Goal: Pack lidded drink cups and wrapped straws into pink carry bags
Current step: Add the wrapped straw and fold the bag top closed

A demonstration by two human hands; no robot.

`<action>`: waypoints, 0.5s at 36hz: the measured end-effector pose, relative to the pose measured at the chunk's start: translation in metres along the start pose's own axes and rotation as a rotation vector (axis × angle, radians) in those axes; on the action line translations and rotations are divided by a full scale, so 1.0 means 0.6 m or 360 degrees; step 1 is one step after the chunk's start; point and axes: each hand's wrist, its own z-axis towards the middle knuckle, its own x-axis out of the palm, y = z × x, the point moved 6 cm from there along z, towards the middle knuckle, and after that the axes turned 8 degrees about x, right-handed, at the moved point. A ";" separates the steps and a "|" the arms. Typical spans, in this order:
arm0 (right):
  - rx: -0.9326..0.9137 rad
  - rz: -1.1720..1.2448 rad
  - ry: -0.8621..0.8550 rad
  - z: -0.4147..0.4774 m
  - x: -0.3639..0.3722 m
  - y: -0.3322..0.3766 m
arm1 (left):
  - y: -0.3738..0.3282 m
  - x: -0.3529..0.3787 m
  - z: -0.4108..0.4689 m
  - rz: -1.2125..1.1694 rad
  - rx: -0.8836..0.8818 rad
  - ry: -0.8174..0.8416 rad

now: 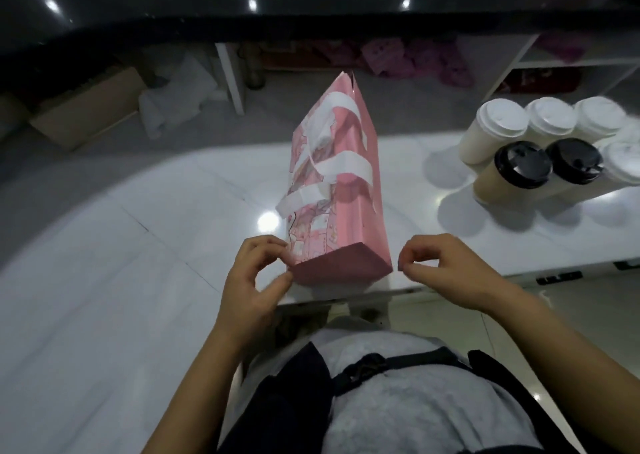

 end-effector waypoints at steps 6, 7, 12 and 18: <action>0.0247 0.0871 -0.0337 0.050 -0.031 -0.039 | 0.052 -0.015 0.035 -0.0403 -0.0525 -0.0262; 0.0337 0.0981 -0.0301 0.066 -0.020 -0.046 | 0.059 -0.006 0.045 -0.0412 -0.0609 -0.0214; 0.0604 0.1440 -0.0143 0.128 0.037 -0.047 | 0.075 0.035 0.085 -0.0562 -0.0897 -0.0105; 0.0443 0.1562 -0.0039 0.147 0.082 0.002 | 0.079 0.059 0.105 -0.0667 -0.1011 -0.0001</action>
